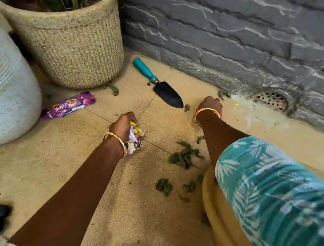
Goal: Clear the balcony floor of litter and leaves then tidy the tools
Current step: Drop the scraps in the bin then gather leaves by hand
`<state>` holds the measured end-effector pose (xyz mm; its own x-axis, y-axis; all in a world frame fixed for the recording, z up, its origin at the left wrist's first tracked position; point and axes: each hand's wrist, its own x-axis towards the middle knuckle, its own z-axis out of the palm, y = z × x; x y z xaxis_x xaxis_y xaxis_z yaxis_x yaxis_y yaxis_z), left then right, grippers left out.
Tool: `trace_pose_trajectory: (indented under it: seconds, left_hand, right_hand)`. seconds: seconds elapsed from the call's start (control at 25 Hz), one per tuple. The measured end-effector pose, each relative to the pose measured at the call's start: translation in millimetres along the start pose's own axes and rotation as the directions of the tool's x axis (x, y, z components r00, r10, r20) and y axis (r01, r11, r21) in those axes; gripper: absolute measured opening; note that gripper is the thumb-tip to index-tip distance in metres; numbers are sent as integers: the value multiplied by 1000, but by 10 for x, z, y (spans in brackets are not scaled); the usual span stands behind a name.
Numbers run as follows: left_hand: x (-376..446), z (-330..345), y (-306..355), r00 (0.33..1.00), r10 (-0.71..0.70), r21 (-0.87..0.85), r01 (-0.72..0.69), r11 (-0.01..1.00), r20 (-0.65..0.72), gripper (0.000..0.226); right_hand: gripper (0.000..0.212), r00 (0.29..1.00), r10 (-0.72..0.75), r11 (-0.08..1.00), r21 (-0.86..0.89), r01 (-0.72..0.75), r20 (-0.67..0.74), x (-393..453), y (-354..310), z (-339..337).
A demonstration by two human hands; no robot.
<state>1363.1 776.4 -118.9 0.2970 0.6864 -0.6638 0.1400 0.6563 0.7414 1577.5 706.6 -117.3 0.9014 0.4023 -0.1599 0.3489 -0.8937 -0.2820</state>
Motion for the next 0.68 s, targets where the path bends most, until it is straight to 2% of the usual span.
trace_pose_trajectory:
  seconds: [0.12,0.24,0.32,0.4,0.44,0.48,0.52,0.6,0.68]
  left_hand:
    - [32,-27,-57,999,-15,-82,18,996,32,49]
    - [-19,8,-37,1000,-22,-70,23,997,3,31]
    - [-100,24,-59,995,44,-24,-47,999,-87,23]
    - [-183,7,-62,982,113,-53,-122,991,-154,17]
    - [-178,-29,-45,974,138,-79,-155,985,-179,16]
    - [-160,-85,-19,967,166,-104,-189,976,-195,15]
    - [-127,-178,13,962,190,-97,-212,973,-198,13]
    - [-35,-413,55,966,189,-30,-197,980,-174,34]
    - [67,-634,8,959,185,10,-187,982,-216,49]
  right_hand:
    - [31,988,-54,998,18,57,-146,-49,-25,-23]
    - [28,975,-29,982,173,69,-222,-224,-231,-92]
    - [30,975,59,919,392,30,-214,-382,-470,-119]
    - [30,987,121,798,601,-33,-106,-592,-673,-91]
    - [22,994,93,759,650,-38,-50,-676,-750,0]
    - [13,1000,17,729,684,-27,20,-786,-807,103]
    - [17,989,-81,701,712,-30,121,-906,-855,216]
    - [29,890,-294,615,782,-103,348,-1157,-941,393]
    - [27,775,-453,552,821,-145,441,-1323,-1031,482]
